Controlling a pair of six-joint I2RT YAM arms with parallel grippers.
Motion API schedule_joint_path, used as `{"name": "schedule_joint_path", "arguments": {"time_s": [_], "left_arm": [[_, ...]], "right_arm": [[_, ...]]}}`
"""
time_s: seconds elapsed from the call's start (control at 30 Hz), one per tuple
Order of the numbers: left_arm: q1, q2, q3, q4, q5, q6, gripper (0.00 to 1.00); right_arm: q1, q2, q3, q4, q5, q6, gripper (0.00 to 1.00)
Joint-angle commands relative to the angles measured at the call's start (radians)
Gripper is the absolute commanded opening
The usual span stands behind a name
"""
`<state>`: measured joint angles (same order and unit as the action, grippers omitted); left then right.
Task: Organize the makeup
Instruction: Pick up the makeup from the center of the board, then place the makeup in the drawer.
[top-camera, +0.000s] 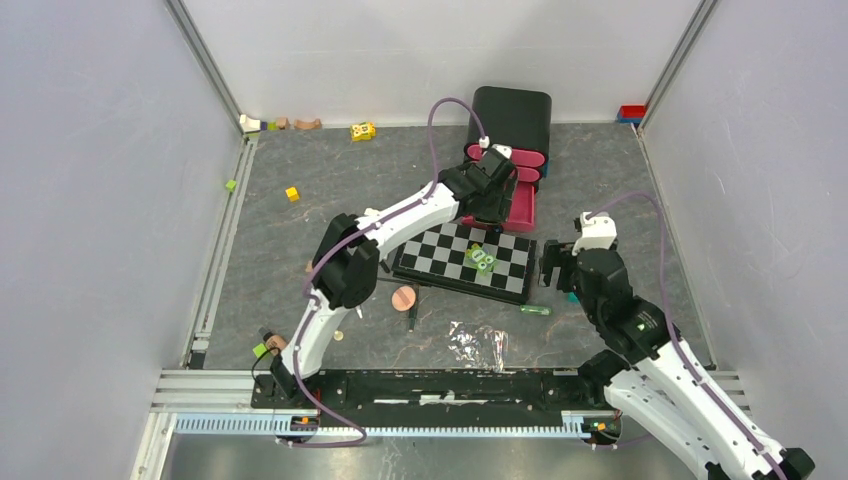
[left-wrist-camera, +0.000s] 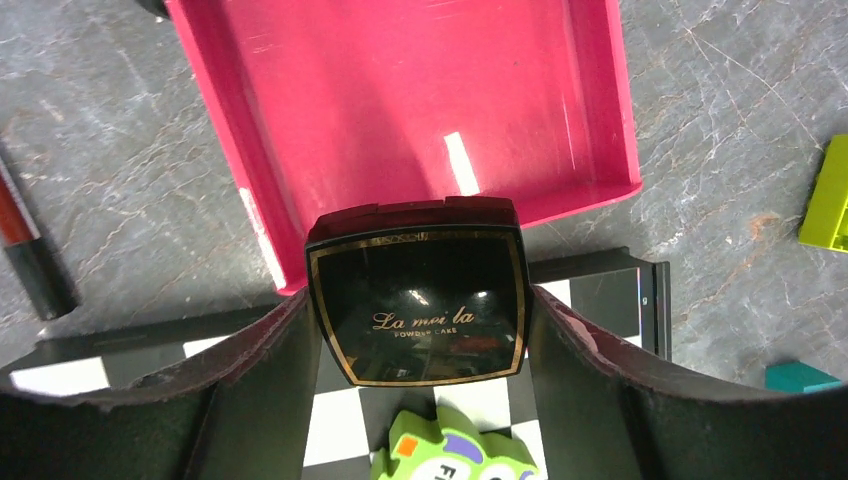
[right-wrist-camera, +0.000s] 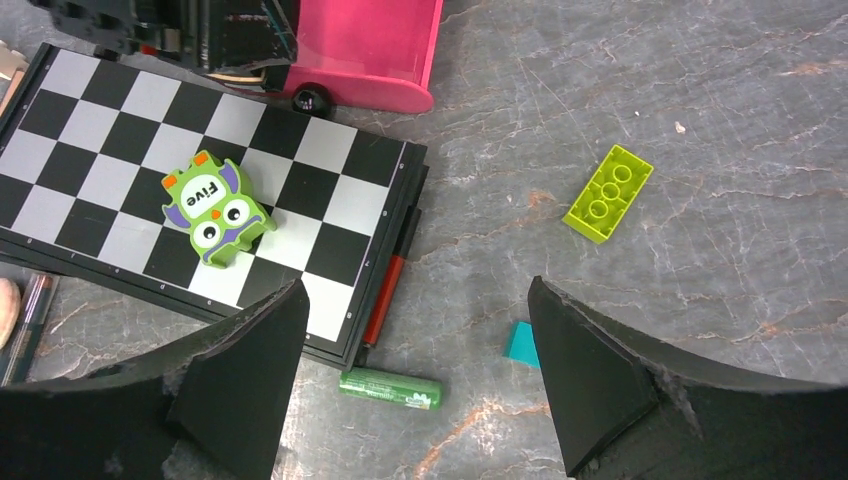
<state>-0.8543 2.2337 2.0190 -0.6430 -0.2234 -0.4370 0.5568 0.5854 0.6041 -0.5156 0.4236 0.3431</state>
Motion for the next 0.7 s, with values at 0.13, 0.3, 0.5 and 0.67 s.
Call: {"name": "schedule_joint_path", "arguments": {"time_s": [0.13, 0.3, 0.5, 0.67], "left_arm": [[0.020, 0.082, 0.131, 0.063, 0.027, 0.063, 0.48], [0.035, 0.106, 0.138, 0.086, 0.018, 0.061, 0.50], [0.056, 0.142, 0.180, 0.081, 0.014, 0.063, 0.51], [0.073, 0.172, 0.202, 0.079, 0.017, 0.060, 0.51]], "right_arm": [[0.006, -0.068, 0.038, -0.071, 0.018, 0.011, 0.88], [0.006, -0.076, 0.046, -0.086, 0.011, 0.015, 0.88], [0.005, -0.084, 0.037, -0.086, 0.017, 0.007, 0.89], [0.006, -0.074, 0.031, -0.079, 0.020, -0.007, 0.89]]}}
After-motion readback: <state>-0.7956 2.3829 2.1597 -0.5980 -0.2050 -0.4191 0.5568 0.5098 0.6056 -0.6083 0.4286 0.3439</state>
